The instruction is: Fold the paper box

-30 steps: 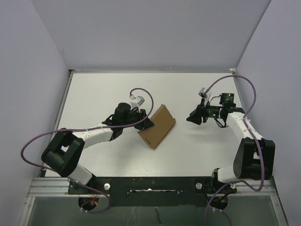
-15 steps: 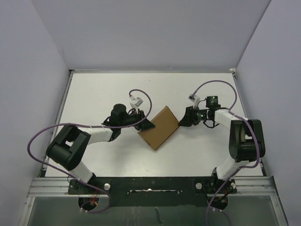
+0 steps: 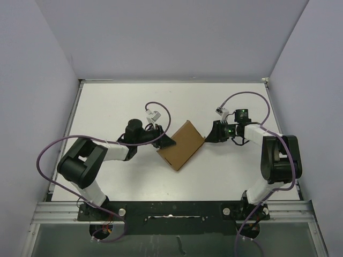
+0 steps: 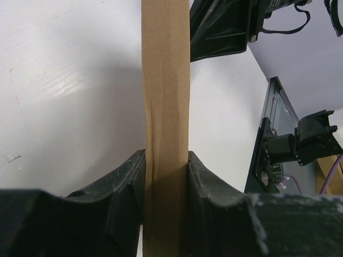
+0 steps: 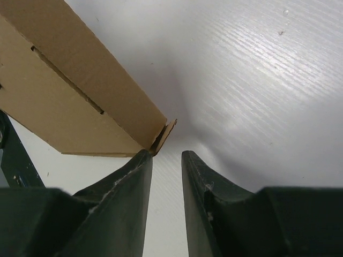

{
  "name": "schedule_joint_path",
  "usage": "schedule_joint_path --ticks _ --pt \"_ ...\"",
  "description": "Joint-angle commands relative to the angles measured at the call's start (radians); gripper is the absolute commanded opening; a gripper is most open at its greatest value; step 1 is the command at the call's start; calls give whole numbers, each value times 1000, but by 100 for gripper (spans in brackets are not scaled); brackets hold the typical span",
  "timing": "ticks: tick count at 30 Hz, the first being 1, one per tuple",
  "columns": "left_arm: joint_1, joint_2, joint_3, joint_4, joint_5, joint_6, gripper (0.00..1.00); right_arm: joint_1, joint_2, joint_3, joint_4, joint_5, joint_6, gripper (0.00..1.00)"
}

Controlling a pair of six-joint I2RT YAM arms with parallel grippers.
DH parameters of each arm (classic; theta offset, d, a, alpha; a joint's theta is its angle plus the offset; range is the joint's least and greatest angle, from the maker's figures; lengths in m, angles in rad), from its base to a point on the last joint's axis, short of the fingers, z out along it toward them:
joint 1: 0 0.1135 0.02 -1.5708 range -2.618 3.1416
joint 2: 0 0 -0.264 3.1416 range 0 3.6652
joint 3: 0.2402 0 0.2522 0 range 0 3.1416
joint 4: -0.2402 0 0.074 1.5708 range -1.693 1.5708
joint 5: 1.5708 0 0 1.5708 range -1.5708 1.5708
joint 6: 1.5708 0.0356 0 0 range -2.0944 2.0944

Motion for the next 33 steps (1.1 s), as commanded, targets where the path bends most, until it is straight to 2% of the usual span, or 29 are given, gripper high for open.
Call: schedule_joint_path --ticks 1,11,23,33 --pt "3 29 -7 129 55 -7 18 -8 17 31 38 17 7 28" --pt "13 45 -11 153 75 -20 18 -10 59 44 30 -5 3 19" --pt "28 84 -33 227 71 -84 16 -22 57 28 95 -58 21 25" --pt "32 87 -37 239 68 -92 16 -98 64 -4 190 -181 157 26"
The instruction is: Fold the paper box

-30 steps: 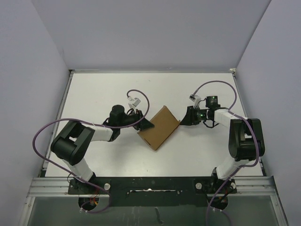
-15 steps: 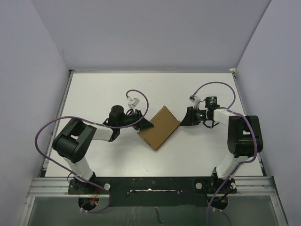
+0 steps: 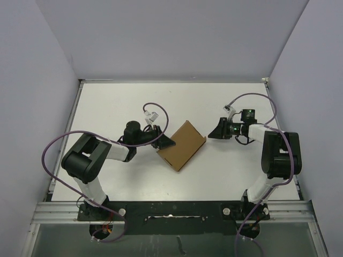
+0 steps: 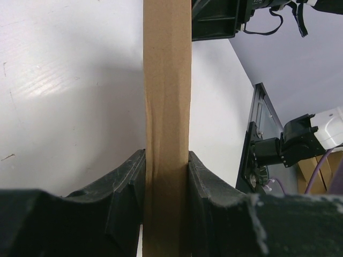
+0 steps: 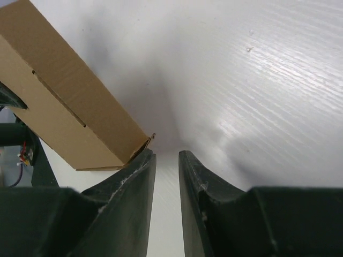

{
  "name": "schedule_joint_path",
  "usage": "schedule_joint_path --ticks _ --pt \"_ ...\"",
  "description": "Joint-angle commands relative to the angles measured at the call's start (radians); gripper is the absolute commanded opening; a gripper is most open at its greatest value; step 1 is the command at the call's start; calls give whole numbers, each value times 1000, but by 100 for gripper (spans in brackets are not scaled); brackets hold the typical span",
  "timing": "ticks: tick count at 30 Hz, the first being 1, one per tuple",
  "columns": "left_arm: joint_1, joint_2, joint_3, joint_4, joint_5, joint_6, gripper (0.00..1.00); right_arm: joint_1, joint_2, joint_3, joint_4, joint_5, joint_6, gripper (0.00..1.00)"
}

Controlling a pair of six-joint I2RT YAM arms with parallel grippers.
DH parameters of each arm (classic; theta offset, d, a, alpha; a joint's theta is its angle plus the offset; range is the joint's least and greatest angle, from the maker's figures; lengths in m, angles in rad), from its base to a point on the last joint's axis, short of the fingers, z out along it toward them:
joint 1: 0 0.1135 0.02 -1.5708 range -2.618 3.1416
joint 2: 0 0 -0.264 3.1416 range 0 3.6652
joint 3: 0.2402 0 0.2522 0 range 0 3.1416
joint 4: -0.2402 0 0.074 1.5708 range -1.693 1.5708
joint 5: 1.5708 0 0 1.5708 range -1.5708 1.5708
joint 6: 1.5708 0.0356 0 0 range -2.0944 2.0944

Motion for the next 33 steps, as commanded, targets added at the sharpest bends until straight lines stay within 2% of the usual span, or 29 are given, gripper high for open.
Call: schedule_joint_path --ticks 1,12,24,33 --pt "6 18 -2 78 27 11 16 -26 4 -4 79 -74 65 26" --pt "5 19 -1 84 27 3 16 7 18 7 65 -64 61 26" --pt "7 15 -8 84 5 -2 15 31 13 15 27 -53 24 19" --pt "24 15 -22 95 6 -13 15 32 -25 1 46 -79 19 22"
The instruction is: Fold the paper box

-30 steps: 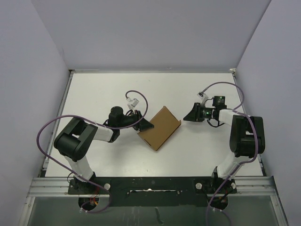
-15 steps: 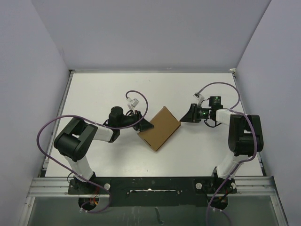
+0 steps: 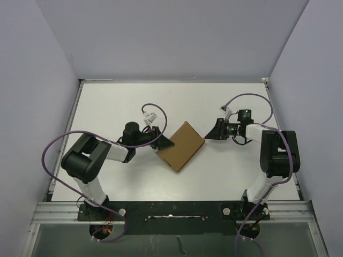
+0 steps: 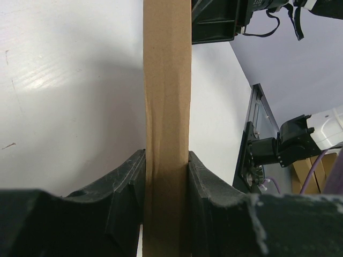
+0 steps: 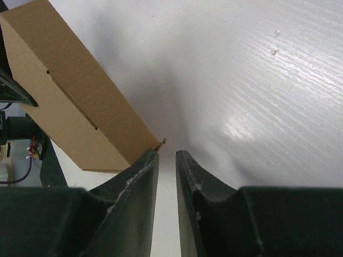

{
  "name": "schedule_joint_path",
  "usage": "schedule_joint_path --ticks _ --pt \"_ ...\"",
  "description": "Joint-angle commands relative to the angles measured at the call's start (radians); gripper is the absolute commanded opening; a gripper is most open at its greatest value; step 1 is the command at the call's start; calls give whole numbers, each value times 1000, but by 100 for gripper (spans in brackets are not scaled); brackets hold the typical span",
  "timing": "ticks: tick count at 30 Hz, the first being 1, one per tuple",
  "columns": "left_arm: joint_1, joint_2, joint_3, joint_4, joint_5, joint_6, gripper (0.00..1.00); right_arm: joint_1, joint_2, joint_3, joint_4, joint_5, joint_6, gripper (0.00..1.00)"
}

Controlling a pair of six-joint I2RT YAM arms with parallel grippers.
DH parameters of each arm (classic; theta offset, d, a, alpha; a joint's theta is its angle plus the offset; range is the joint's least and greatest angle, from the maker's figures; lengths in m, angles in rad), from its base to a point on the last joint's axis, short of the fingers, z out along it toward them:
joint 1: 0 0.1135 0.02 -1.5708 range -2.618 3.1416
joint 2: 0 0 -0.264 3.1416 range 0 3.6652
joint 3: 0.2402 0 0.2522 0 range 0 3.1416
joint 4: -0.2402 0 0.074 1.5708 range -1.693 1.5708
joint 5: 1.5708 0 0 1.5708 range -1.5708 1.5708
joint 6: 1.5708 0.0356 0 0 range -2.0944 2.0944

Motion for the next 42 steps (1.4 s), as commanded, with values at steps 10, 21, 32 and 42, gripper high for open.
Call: schedule_joint_path --ticks 10,21,32,42 --pt "18 19 1 88 10 3 15 46 -23 24 -28 -18 -46 19" --pt "33 21 0 97 23 -9 15 31 -85 9 -33 -6 -81 17" --pt "38 40 0 128 41 -32 15 50 -72 19 -47 9 -106 20" --pt "38 47 1 148 57 -45 15 73 -47 35 -58 58 -113 19"
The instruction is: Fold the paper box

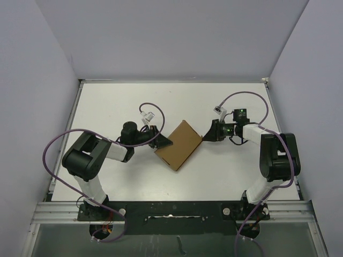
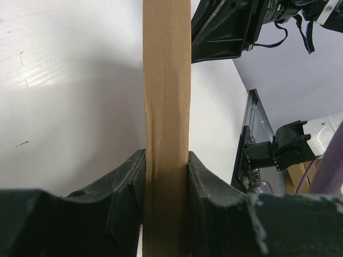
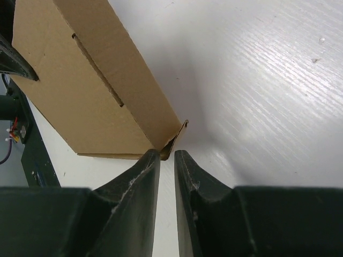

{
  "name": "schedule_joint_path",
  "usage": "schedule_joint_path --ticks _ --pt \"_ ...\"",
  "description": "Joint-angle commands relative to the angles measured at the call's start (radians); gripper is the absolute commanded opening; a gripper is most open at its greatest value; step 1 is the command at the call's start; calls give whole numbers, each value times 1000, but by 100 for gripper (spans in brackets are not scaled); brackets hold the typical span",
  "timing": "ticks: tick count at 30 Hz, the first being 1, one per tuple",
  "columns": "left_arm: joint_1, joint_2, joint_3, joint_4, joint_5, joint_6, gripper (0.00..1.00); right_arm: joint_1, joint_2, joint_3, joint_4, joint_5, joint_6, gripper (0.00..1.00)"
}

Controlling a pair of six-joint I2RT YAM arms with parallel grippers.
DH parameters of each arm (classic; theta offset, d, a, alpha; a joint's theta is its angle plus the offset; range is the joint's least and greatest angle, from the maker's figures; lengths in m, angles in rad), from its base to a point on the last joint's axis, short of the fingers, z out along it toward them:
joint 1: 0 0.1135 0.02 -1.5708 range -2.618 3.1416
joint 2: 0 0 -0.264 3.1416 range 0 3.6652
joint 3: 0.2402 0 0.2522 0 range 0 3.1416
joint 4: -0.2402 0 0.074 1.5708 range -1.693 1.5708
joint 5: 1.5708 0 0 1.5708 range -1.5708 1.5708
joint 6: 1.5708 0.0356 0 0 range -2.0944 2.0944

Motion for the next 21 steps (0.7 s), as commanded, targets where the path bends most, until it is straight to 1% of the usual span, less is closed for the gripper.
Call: schedule_joint_path --ticks 1,7,11,17,21 --pt "6 25 5 101 34 -8 15 8 8 34 0 21 -20 18" --pt "5 40 2 134 33 -28 15 9 6 33 -2 30 -34 8" --pt "5 53 0 159 35 -42 15 12 8 32 -4 40 -45 4" --pt "8 54 -4 158 38 -40 15 12 14 33 -11 49 -50 3" --pt "11 48 -8 138 4 -43 13 12 14 32 -24 47 -66 1"
